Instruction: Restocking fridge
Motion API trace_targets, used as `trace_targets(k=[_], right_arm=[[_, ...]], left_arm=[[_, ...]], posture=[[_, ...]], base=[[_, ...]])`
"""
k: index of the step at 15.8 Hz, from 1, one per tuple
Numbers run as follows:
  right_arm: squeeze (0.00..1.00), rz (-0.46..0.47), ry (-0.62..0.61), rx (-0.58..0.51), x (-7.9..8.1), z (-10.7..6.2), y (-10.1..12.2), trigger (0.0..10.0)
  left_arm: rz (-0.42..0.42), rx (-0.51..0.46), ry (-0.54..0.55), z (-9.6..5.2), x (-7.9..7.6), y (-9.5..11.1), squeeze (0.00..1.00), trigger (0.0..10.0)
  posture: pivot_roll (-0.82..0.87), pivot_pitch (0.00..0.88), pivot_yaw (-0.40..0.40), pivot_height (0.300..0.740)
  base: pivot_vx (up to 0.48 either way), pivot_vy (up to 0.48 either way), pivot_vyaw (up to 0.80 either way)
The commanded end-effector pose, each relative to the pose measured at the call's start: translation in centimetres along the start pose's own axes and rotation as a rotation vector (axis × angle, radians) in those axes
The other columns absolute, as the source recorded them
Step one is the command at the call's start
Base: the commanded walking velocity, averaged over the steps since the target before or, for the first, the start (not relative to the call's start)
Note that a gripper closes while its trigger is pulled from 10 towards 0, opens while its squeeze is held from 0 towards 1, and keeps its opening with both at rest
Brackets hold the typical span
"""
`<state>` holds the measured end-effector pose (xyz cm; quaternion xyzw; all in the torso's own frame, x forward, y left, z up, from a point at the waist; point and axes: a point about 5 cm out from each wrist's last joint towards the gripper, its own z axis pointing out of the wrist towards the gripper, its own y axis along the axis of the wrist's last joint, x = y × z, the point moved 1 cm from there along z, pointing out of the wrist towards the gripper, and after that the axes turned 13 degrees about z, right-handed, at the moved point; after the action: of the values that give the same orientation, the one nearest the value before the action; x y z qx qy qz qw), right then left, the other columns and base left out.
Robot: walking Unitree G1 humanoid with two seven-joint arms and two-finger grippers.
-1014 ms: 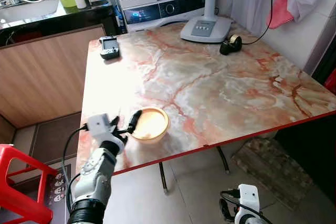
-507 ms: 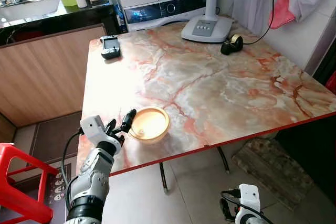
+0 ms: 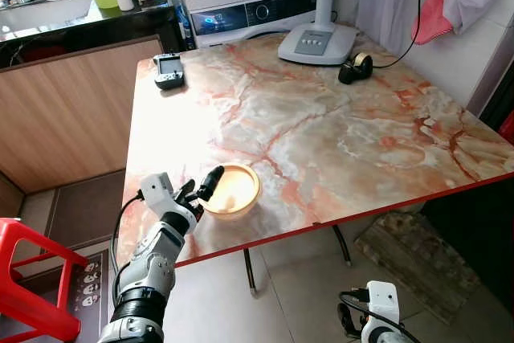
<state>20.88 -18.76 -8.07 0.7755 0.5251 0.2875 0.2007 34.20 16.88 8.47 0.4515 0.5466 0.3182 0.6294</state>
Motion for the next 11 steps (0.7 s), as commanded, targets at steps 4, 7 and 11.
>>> trace_targets(k=[4,7,11], right_arm=[[0.0,-0.004,0.005,0.008,0.2,0.01,-0.18,10.0],[0.0,-0.006,0.006,0.008,0.15,0.01,-0.14,10.0],[0.0,-0.008,0.003,0.009,0.09,0.01,-0.14,10.0]], left_arm=[[-0.022,0.021,0.0,-0.1,0.32,-0.63,0.0,10.0],[-0.034,0.031,0.015,0.08,0.63,-0.91,0.0,10.0],[-0.038,0.025,0.002,0.75,0.29,-0.61,0.0,0.4]], posture=[[-0.04,0.0,0.05,0.74],[-0.04,0.0,0.044,0.74],[-0.05,0.0,0.042,0.74]], base=[[0.0,0.0,0.0],[0.0,0.0,0.0],[0.0,0.0,0.0]])
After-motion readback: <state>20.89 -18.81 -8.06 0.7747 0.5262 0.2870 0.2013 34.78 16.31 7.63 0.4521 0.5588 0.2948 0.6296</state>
